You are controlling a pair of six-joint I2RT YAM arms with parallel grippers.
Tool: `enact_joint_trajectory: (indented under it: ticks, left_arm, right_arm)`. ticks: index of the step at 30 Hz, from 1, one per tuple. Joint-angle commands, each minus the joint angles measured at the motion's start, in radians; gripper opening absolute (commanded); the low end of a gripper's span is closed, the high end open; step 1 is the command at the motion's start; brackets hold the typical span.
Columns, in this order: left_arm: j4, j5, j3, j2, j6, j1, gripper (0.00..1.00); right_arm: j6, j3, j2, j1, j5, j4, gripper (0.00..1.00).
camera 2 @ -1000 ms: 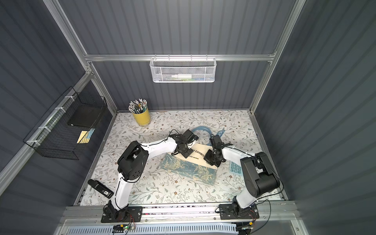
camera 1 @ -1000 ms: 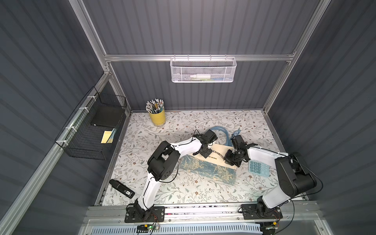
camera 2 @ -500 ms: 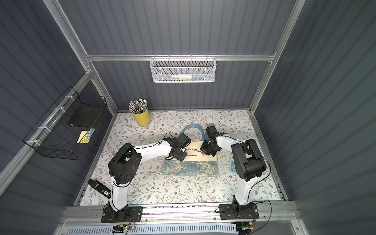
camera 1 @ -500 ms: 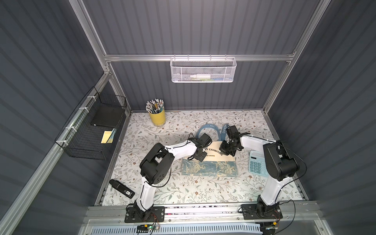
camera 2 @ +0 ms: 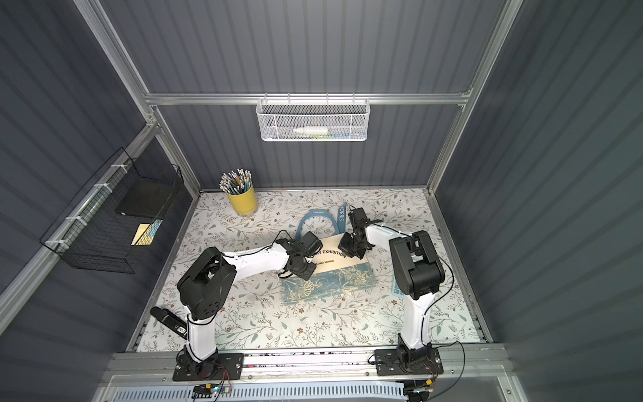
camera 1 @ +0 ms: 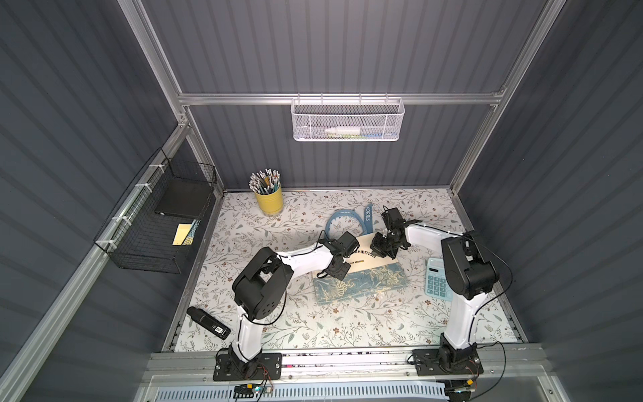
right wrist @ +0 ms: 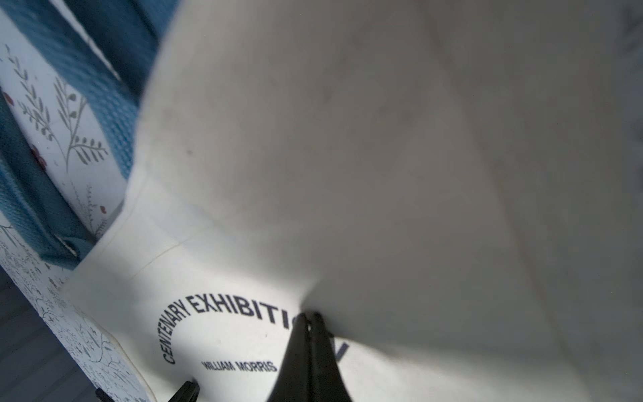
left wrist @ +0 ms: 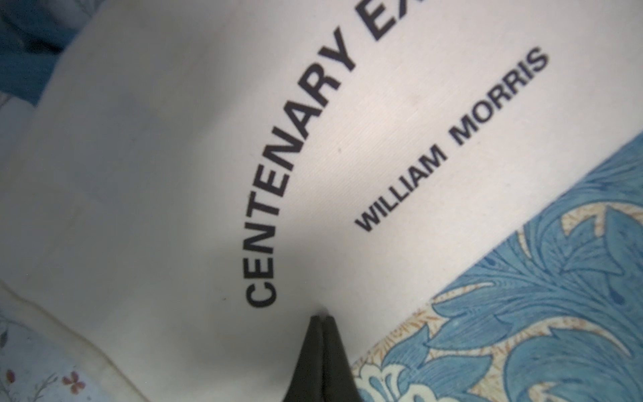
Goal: Put away the canvas bag
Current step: Adjust the canvas bag at the center of the board.
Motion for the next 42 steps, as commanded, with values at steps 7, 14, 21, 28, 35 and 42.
enact_joint_trajectory:
  ticks: [7, 14, 21, 28, 35, 42]
  left_arm:
    - [-0.051, 0.026, 0.11, 0.143, 0.029, 0.077, 0.0]
    - [-0.046, 0.024, 0.132, 0.15, 0.042, 0.092, 0.0]
    - [-0.026, 0.034, 0.159, 0.188, 0.062, 0.109, 0.0]
    - [-0.032, 0.033, 0.217, 0.232, 0.083, 0.127, 0.0]
    - [-0.025, 0.022, 0.256, 0.253, 0.108, 0.146, 0.0]
    - [-0.036, 0.026, 0.336, 0.305, 0.124, 0.154, 0.0]
  right_arm:
    - [0.028, -0.166, -0.048, 0.009, 0.042, -0.006, 0.0]
    - [0.027, -0.167, -0.059, 0.01, 0.042, -0.017, 0.0]
    - [0.062, -0.235, -0.112, 0.049, -0.003, 0.009, 0.0]
    - [0.098, -0.274, -0.142, 0.087, -0.013, 0.03, 0.0]
    - [0.129, -0.298, -0.157, 0.112, -0.033, 0.045, 0.0]
    - [0.183, -0.333, -0.18, 0.184, -0.035, 0.073, 0.0]
